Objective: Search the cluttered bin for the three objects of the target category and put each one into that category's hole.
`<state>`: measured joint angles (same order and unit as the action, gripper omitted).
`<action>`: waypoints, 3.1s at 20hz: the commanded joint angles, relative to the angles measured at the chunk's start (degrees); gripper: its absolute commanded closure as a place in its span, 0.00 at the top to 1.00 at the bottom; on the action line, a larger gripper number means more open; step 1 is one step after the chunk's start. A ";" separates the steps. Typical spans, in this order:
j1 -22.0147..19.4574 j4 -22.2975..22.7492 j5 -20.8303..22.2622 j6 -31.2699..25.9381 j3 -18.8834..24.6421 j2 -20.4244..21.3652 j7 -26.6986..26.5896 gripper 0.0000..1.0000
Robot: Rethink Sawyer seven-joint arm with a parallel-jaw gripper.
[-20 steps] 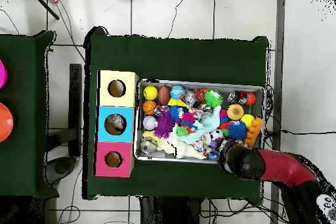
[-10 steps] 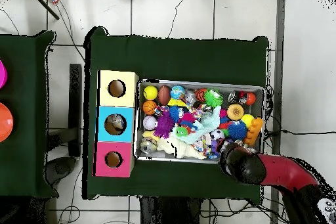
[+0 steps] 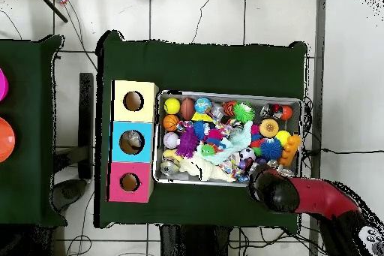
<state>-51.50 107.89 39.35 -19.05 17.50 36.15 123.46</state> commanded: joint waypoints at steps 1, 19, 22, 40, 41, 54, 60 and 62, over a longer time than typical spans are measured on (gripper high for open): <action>1.46 4.29 6.03 -2.84 -2.29 -2.76 -4.92 1.00; 1.36 6.72 3.57 -5.12 -1.23 -0.21 -5.61 1.00; 1.55 6.68 3.74 -4.88 -1.64 0.62 -5.28 1.00; 3.94 3.99 10.35 -1.09 -5.54 -3.09 -3.91 1.00; 4.22 3.63 10.62 -0.85 -5.51 -3.46 -3.63 1.00; 4.53 1.30 14.60 0.50 -4.55 -6.86 -4.93 1.00; 4.02 0.24 17.50 0.86 -4.98 -7.71 -6.02 1.00; 3.46 0.13 18.21 1.33 -4.83 -8.06 -6.08 1.00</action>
<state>-47.08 111.37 50.76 -16.53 14.52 35.38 123.45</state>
